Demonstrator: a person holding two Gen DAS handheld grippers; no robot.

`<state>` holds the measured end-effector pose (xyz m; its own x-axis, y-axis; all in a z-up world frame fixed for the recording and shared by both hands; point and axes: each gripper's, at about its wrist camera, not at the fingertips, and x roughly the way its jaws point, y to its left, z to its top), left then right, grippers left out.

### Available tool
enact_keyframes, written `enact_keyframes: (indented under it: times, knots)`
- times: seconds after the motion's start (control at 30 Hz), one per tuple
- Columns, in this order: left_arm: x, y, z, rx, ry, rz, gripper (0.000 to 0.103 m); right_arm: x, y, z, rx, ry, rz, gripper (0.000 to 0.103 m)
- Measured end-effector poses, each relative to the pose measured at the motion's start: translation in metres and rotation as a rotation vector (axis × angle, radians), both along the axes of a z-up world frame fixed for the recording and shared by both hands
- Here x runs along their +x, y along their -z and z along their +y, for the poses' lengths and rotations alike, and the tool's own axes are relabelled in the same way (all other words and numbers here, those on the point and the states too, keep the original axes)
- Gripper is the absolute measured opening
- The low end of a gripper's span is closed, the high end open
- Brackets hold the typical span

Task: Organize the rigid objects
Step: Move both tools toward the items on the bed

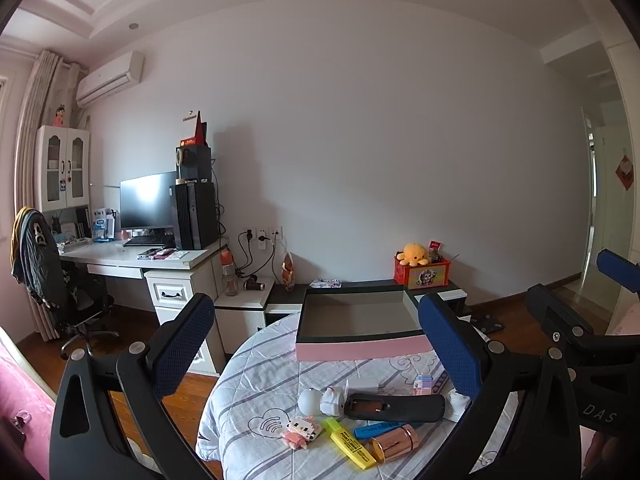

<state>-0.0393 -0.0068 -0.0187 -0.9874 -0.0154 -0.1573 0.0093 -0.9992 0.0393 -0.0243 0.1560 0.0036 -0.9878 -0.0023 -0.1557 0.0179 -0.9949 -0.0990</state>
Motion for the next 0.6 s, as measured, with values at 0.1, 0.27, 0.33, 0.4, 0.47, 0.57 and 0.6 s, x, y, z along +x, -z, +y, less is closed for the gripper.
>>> enact_keyframes:
  times: [0.1,0.27,0.33,0.4,0.47,0.57,0.6]
  knots:
    - [-0.006,0.001,-0.001,-0.001,-0.004,-0.006,0.103,-0.006,0.001,-0.002,0.0,-0.001,-0.008,0.103]
    - [-0.014,0.003,-0.003,-0.003,-0.011,-0.015,0.103,-0.017,0.005,-0.004,-0.002,-0.012,-0.021,0.103]
    - [-0.021,0.008,-0.004,-0.004,-0.014,-0.026,0.103,-0.023,0.007,-0.005,-0.001,-0.014,-0.032,0.103]
    - [-0.028,0.013,-0.005,-0.004,-0.019,-0.041,0.103,-0.031,0.011,-0.006,-0.001,-0.017,-0.049,0.103]
    - [-0.035,0.016,-0.005,-0.005,-0.023,-0.055,0.103,-0.039,0.017,-0.007,0.0,-0.021,-0.067,0.103]
    - [-0.048,0.023,-0.004,-0.008,-0.026,-0.076,0.103,-0.051,0.024,-0.007,-0.002,-0.022,-0.093,0.103]
    - [-0.052,0.025,-0.004,-0.009,-0.025,-0.082,0.103,-0.054,0.026,-0.006,-0.003,-0.021,-0.102,0.103]
